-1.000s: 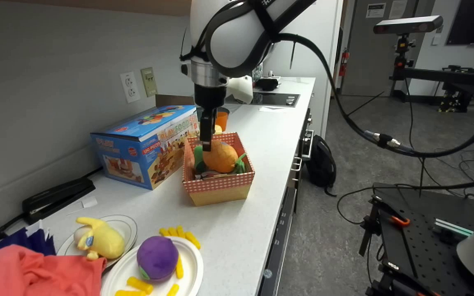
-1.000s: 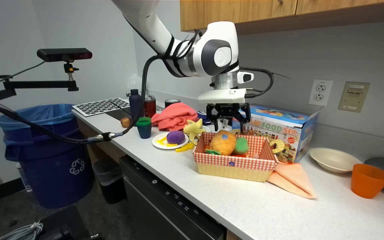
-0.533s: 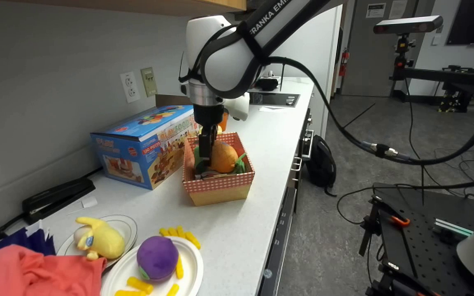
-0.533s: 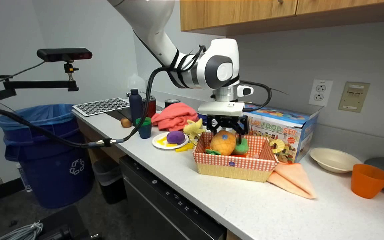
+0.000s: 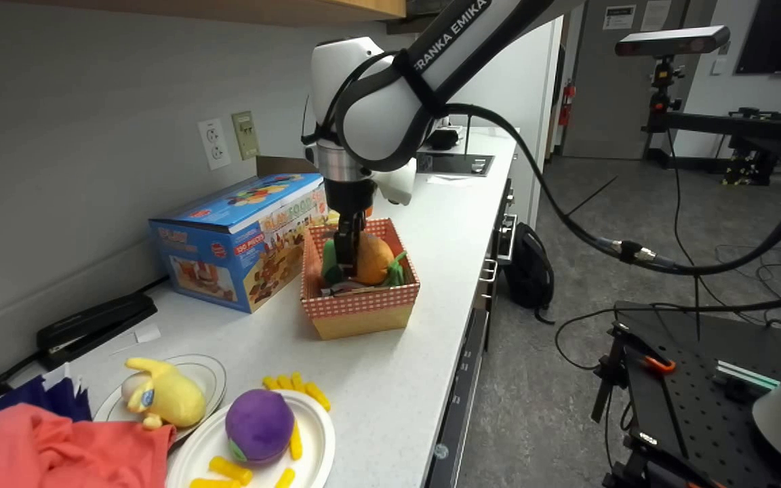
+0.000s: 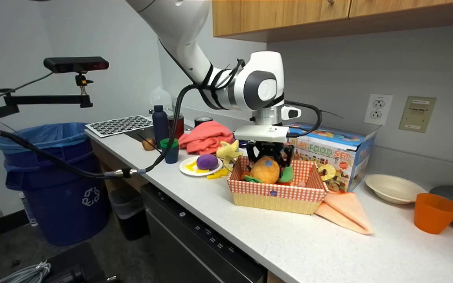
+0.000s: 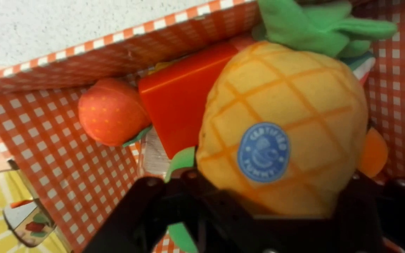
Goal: Put the pineapple plushie on the white plate
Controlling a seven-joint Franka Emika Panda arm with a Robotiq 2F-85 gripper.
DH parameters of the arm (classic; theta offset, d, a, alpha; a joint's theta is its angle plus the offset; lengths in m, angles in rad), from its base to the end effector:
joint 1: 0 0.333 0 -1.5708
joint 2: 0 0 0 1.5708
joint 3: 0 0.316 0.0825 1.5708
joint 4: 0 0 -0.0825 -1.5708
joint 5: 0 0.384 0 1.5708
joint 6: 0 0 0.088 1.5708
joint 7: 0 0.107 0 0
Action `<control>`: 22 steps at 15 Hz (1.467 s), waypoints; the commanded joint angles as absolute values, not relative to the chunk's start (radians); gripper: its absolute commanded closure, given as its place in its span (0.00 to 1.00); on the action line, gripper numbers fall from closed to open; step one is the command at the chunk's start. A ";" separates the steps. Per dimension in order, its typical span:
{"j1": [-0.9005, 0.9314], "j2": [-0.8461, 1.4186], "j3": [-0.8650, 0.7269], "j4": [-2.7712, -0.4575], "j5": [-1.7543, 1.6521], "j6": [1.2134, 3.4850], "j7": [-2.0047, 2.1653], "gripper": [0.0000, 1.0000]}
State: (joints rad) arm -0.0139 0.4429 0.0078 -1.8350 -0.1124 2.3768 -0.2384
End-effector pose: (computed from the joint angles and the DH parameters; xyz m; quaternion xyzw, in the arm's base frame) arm 0.6537 -0.0056 0.2987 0.9861 0.1534 0.0443 0.0449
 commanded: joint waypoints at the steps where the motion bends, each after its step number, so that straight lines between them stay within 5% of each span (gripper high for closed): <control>1: 0.006 0.371 -0.006 -1.866 -0.157 2.350 -0.185 0.63; 6: 0.041 0.248 -0.023 -1.886 -0.296 2.312 -0.104 0.99; 13: 0.079 0.156 -0.052 -1.882 -0.635 2.216 0.188 0.96; 22: 0.071 0.144 -0.013 -1.886 -0.560 2.112 0.344 0.96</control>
State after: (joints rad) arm 0.0638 0.1691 -0.0202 -1.8687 -0.5974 2.1438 0.3182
